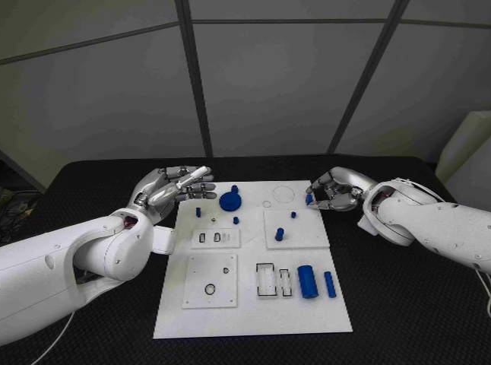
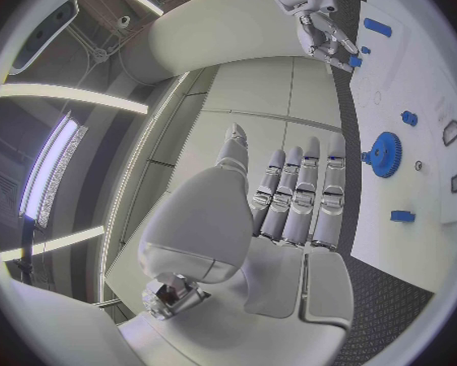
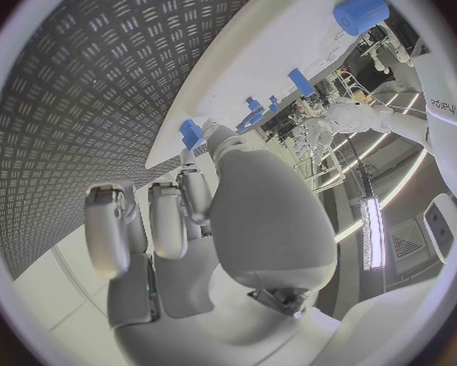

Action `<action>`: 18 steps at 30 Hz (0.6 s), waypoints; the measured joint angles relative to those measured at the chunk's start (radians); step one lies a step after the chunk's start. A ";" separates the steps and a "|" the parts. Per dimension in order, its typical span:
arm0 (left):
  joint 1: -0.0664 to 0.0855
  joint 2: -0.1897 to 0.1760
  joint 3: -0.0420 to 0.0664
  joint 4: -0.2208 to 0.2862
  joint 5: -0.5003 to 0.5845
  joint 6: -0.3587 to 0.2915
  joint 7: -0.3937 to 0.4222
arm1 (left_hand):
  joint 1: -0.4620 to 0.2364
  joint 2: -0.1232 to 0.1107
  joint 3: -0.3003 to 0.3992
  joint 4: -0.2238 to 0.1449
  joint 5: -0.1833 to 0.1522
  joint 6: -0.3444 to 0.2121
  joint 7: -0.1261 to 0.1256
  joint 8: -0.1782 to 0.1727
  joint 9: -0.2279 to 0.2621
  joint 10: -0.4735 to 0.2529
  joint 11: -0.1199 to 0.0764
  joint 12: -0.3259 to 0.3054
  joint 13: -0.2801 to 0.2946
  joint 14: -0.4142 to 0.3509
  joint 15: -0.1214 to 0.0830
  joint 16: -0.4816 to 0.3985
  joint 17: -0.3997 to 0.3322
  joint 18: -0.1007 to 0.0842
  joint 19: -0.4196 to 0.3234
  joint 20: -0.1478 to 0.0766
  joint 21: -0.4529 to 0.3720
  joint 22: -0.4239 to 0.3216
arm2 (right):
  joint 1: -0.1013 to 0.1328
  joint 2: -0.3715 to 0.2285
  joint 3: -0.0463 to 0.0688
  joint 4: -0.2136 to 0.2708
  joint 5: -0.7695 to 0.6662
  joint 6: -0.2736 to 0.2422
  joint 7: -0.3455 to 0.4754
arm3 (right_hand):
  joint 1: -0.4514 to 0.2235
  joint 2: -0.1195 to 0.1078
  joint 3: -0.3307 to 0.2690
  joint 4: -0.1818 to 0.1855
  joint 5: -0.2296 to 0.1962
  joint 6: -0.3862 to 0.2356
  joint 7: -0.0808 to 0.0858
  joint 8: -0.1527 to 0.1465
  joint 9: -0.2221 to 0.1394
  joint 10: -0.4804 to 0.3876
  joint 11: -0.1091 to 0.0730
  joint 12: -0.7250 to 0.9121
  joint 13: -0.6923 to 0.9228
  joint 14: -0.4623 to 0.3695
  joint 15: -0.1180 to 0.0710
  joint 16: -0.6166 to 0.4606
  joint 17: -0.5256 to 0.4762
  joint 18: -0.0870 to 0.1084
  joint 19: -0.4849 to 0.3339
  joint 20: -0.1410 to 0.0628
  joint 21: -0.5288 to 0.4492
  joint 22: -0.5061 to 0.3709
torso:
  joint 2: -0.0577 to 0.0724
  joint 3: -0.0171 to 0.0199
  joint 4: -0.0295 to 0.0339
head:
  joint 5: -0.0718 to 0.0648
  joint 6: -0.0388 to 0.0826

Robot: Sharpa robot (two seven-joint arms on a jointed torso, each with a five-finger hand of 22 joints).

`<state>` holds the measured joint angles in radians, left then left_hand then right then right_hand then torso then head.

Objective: Assemble the parts on the task board

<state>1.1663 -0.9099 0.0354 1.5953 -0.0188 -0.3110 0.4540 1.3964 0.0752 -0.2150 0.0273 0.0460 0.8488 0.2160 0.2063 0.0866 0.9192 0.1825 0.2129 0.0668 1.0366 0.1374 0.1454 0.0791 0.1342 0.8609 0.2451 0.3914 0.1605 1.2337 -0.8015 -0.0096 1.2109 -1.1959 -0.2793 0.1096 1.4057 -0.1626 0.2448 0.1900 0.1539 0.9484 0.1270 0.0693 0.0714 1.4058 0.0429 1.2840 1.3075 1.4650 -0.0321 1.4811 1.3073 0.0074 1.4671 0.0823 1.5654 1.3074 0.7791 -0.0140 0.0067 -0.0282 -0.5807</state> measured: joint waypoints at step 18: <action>0.000 0.000 0.000 -0.004 0.000 0.002 0.000 | 0.004 0.004 0.000 0.000 0.000 0.000 0.000 0.000 0.000 0.000 0.000 0.000 0.000 0.000 0.000 -0.004 0.000 0.066 0.000 0.000 0.000 0.000 | -0.006 0.022 0.000 -0.021 -0.007 0.000 -0.010 | 0.004 0.025 0.014 -0.014 0.000 0.079 -0.014 0.016 0.014 0.007 -0.007 0.012 0.000 0.000 0.000 0.000 0.001 0.000 0.000 0.000 0.000 0.000 | 0.000 0.0011 -0.0009 | -0.003 -0.005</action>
<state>1.1662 -0.9097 0.0354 1.5916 -0.0188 -0.3093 0.4540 1.4003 0.0792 -0.2150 0.0273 0.0460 0.8488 0.2160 0.2064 0.0866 0.9192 0.1825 0.2129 0.0668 1.0366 0.1374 0.1417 0.0792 0.2005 0.8609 0.2451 0.3914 0.1601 1.2277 -0.7793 -0.0094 1.1895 -1.2025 -0.2794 0.0998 1.4097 -0.1372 0.2586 0.1763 0.1539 1.0272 0.1125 0.0855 0.0857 1.4133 0.0355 1.2958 1.3075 1.4650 -0.0320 1.4811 1.3081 0.0073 1.4671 0.0823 1.5654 1.3074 0.7791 -0.0129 0.0058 -0.0316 -0.5858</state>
